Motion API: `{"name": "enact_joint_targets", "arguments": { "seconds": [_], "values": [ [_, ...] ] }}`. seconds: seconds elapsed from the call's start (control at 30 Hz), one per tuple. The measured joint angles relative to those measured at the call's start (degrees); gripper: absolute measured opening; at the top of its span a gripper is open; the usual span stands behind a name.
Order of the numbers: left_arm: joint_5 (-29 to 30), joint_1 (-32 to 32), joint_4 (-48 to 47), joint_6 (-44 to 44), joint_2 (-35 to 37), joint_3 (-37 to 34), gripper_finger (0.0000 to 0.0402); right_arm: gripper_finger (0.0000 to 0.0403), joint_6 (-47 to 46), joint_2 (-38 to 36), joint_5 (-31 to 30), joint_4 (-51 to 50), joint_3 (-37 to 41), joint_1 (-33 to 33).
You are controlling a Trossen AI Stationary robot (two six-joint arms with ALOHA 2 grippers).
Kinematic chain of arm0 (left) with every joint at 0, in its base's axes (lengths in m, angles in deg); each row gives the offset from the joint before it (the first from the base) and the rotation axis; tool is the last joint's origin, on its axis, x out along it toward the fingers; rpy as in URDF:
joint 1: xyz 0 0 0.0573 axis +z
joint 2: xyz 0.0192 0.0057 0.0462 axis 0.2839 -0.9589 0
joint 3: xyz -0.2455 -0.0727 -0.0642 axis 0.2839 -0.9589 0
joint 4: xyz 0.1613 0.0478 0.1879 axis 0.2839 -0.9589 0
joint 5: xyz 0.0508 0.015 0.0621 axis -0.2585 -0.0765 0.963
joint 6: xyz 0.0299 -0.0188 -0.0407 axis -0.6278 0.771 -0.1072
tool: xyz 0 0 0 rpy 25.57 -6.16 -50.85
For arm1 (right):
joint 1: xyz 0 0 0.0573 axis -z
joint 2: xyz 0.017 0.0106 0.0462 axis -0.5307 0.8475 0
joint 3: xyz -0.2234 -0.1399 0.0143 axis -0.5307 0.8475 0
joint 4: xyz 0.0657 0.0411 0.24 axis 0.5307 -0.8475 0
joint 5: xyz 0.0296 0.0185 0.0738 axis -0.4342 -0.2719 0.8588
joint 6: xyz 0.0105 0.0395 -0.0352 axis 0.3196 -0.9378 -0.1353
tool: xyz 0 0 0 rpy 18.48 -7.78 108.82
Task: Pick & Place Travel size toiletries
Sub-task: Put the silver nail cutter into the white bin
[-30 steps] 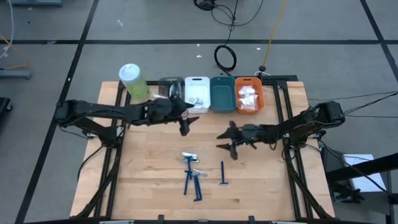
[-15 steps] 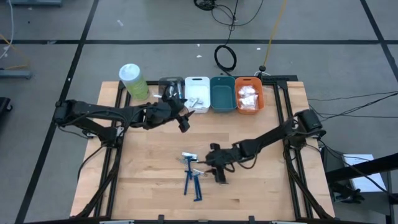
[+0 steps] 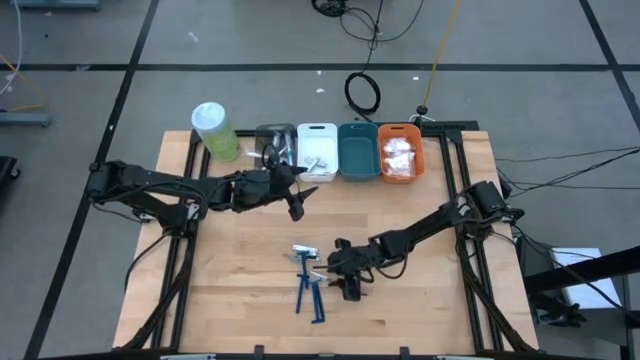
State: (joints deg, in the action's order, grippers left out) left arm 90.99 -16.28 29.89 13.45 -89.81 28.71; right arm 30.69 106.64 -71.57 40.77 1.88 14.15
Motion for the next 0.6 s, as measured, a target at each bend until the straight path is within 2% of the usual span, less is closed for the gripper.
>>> {"name": "enact_joint_targets", "arguments": {
  "seconds": [0.2,0.37,0.6],
  "values": [
    [-0.4,-0.8,-0.5,2.6,0.0,-0.2,0.0280,0.0187,-0.7,0.2,-0.4,-2.2,0.1,-2.6],
    [-0.7,-1.9,0.2,2.5,0.0,-0.2,0.0280,0.0187,0.6,0.2,-7.2,-2.3,0.1,-3.9],
    [-0.6,-2.2,1.2,2.5,0.0,-0.2,0.0280,0.0187,-1.1,0.8,-11.1,0.0,0.1,-3.0]
  ]
}}
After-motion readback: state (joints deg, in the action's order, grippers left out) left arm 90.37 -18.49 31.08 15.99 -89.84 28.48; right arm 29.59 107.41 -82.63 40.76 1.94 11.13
